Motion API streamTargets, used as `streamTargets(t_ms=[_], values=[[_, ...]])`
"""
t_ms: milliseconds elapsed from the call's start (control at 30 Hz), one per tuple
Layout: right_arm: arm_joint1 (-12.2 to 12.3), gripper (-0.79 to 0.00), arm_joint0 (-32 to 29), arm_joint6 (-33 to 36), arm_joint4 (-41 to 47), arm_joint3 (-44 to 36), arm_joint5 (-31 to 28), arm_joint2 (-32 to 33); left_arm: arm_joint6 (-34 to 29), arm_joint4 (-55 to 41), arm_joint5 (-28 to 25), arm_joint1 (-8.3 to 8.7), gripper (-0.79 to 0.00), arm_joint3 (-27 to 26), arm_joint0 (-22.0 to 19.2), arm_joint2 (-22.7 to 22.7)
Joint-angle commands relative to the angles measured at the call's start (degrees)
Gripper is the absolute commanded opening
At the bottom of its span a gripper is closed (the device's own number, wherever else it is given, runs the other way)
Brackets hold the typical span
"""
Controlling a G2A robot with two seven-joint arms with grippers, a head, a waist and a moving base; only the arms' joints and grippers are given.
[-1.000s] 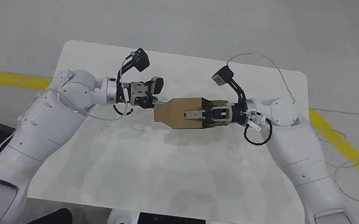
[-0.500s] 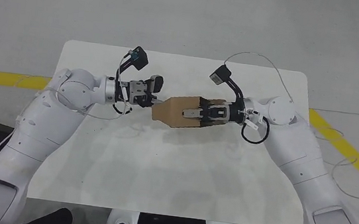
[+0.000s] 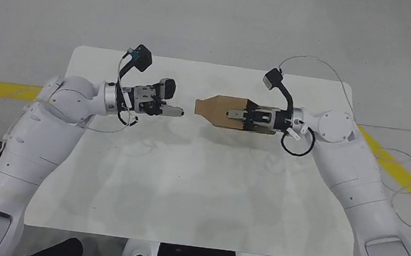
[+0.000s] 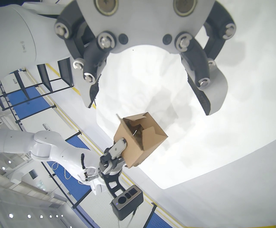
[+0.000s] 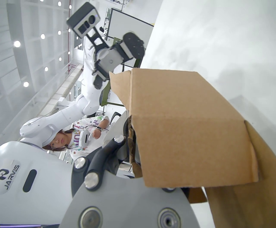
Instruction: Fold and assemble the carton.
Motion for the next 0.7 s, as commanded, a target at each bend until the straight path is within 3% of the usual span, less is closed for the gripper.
streamTargets(t_ms=[0,133,367,667], values=[[0.0,-0.785,-0.1,-0.7,-1.8,-0.7,1.2,-0.3,-0.5,-0.4,-0.3,0.29,0.0,-1.4,0.5,-0.7],[-0.2,-0.785,-0.2,-1.7,-2.7,-2.3,2.3,-1.0,0.7,3.8,-0.3,0.53,0.0,-3.8,0.9,-1.5],[-0.5,-0.785,0.1,-1.9,-3.8,-3.4,2.8,-1.4,10.9,19.3,2.6,-0.3,0.0,-6.6,2.0,0.0],[-0.5,-0.785,-0.4,-1.0,-2.5,-4.4,1.8,-0.6,16.2,26.6,6.4,-1.08,0.0,-4.7,1.6,1.3]])
